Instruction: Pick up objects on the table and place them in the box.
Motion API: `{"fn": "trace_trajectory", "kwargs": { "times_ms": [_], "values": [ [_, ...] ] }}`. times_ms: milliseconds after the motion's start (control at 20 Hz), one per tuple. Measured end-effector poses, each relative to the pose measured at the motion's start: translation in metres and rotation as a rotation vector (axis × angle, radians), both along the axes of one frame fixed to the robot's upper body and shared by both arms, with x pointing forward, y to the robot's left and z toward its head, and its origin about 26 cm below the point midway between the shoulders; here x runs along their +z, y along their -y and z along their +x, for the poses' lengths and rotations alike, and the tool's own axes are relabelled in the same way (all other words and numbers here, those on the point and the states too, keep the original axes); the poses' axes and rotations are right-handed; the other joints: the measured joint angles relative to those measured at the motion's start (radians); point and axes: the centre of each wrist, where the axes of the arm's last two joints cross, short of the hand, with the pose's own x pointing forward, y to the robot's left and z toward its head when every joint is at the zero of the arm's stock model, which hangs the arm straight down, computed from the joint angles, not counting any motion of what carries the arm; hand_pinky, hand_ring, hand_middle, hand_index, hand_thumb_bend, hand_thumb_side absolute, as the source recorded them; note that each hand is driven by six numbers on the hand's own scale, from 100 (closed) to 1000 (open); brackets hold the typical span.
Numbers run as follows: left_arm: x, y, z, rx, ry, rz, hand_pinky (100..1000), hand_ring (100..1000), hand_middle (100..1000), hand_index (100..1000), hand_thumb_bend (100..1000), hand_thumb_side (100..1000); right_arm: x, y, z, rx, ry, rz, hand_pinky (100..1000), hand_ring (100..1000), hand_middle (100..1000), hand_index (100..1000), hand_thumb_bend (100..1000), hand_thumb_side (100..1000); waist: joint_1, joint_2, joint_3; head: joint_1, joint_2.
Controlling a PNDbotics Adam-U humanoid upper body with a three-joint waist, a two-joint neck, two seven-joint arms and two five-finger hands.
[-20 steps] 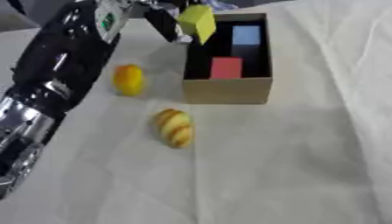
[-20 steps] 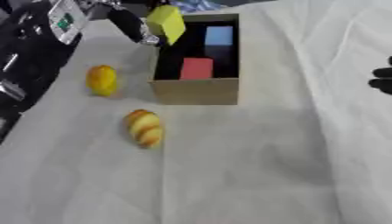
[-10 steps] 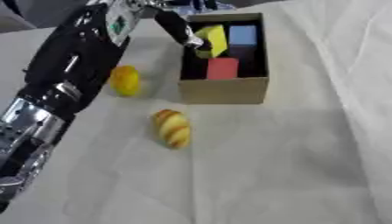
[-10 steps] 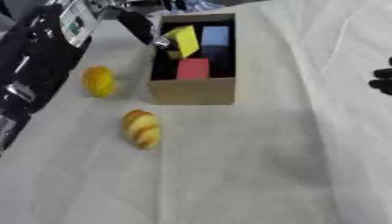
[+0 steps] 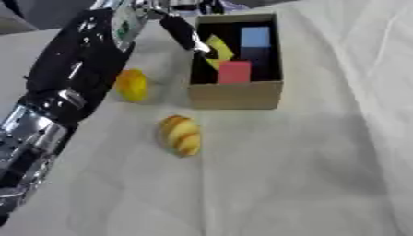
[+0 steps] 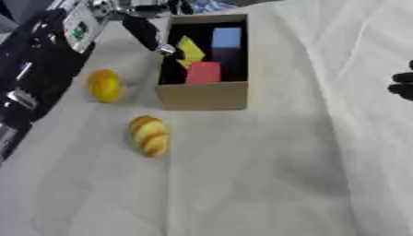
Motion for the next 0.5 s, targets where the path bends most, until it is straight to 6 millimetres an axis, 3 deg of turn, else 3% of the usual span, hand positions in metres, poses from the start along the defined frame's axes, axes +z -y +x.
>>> {"fn": "trace_trajectory", "kwargs": {
  "times_ms": [150, 500],
  "values": [
    [-0.002, -0.011, 0.000, 0.007, -0.010, -0.012, 833, 789, 781, 876, 561, 567, -0.002, 0.001, -0.001, -0.005, -0.008, 0.001, 882, 775, 745, 881, 100, 723, -0.001, -0.011, 0.018, -0.004, 0.008],
    [0.003, -0.066, -0.013, 0.044, 0.005, 0.051, 834, 793, 784, 879, 581, 565, -0.006, 0.004, -0.004, -0.027, -0.019, 0.006, 882, 775, 746, 881, 100, 717, -0.012, -0.026, 0.059, -0.038, 0.026]
  ]
}}
